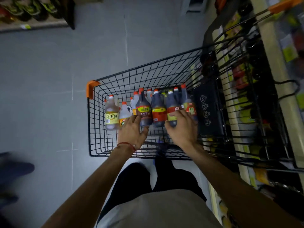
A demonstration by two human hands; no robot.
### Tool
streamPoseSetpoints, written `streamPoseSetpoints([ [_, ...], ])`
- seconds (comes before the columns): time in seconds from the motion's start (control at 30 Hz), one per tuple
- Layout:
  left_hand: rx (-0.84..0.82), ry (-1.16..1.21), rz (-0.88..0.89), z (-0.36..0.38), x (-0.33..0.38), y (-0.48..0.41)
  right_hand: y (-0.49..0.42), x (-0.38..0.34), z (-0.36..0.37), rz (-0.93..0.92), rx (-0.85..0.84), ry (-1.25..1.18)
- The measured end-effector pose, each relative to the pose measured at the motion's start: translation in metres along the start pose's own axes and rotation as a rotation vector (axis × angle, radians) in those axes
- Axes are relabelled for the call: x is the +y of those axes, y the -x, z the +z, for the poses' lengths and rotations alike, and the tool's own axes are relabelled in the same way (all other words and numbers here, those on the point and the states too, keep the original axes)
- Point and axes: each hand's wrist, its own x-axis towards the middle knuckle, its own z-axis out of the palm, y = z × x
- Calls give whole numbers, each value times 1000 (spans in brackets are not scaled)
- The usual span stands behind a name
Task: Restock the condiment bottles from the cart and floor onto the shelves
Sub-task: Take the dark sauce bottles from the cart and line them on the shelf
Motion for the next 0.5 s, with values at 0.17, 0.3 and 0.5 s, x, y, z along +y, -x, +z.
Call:
streamPoseSetpoints([
  [0.17,-72,73,-79,25,-13,-38,-23,11,39,41,14,-37],
  [0.3,-78,213,-184,51,-28,-77,-40,14,69,58,-1,-89],
  [0.5,-144,428,-442,90,-43,-130,-56,12,100,220,-45,-137],
])
